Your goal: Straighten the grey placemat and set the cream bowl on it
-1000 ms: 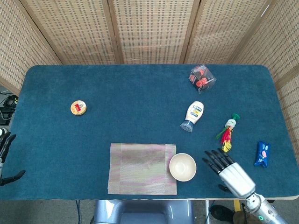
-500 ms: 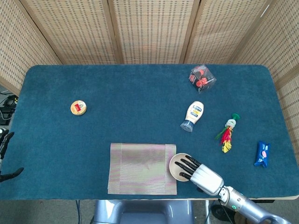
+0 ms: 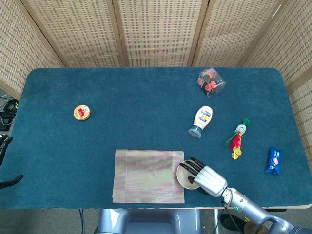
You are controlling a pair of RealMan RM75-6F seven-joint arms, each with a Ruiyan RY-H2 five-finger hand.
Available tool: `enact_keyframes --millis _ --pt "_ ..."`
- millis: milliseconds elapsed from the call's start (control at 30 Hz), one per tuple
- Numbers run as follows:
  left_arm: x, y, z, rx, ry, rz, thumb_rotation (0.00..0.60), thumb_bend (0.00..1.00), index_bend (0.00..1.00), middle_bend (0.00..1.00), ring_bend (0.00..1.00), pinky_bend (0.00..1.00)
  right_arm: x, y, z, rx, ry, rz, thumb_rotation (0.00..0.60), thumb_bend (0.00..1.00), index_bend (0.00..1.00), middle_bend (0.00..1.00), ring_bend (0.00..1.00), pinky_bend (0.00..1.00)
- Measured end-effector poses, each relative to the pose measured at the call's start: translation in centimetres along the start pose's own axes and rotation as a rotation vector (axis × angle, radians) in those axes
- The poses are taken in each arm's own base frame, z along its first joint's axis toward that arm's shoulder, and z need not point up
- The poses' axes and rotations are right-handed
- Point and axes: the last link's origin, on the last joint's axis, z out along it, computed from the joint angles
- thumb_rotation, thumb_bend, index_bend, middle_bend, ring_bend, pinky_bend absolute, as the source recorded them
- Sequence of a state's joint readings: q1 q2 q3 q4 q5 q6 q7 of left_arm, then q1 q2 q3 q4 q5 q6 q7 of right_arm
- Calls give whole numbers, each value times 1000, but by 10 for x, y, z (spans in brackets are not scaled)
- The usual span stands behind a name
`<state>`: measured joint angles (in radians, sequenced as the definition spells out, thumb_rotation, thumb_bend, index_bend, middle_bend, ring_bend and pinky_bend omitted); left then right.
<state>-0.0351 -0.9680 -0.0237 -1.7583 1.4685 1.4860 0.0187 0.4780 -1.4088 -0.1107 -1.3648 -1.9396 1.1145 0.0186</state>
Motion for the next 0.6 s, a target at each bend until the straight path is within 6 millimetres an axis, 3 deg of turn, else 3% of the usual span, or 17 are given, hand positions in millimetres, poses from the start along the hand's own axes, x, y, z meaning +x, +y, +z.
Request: enact_keyframes --millis 333,600 --pt "3 -2 -1 3 9 -8 600 0 0 0 0 0 15 10 0 -23 112 115 600 549 675 0 0 0" --pt "5 -3 -4 8 21 -15 600 0 0 0 0 0 55 53 -13 -166 259 127 600 554 676 0 0 0"
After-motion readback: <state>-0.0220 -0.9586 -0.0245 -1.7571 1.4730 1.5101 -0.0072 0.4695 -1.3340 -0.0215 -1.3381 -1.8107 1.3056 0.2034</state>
